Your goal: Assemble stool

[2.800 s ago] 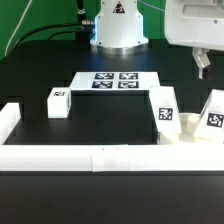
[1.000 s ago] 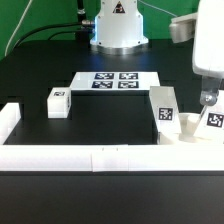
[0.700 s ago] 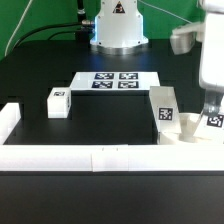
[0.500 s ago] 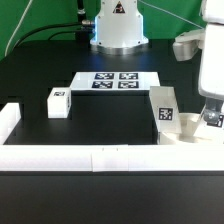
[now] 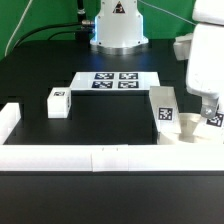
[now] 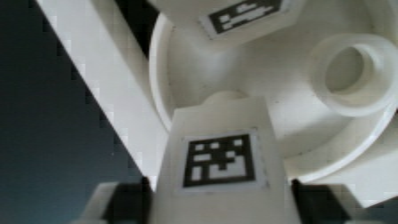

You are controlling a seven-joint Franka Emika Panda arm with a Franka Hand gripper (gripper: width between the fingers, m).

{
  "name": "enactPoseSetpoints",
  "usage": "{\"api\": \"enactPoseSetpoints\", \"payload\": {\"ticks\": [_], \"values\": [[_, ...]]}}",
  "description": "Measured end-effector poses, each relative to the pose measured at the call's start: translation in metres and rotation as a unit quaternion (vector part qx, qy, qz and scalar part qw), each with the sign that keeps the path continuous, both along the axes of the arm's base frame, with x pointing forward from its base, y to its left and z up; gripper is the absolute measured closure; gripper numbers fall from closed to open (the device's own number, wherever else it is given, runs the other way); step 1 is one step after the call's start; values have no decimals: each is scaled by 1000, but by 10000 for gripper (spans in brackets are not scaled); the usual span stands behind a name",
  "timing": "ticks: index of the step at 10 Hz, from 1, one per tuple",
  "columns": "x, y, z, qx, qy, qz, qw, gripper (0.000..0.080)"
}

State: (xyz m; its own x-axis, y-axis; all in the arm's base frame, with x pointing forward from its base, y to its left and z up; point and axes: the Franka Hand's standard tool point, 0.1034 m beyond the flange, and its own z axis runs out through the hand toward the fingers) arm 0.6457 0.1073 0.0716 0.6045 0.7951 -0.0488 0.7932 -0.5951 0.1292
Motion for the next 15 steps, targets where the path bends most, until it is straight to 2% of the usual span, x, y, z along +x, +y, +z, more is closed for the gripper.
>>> {"api": "enactPoseSetpoints", "payload": {"ticks": [3, 5, 8, 10, 14, 15], "values": [[0, -1, -1, 9, -13, -108, 994, 460], [3, -2, -1, 29, -26, -211, 977, 460], [6, -2, -3, 53, -54, -374, 924, 459], [6, -6, -3, 76, -51, -450, 888, 459], [5, -6, -4, 82, -58, -555, 826, 459], [5, -6, -4, 84, -59, -588, 803, 459]]}}
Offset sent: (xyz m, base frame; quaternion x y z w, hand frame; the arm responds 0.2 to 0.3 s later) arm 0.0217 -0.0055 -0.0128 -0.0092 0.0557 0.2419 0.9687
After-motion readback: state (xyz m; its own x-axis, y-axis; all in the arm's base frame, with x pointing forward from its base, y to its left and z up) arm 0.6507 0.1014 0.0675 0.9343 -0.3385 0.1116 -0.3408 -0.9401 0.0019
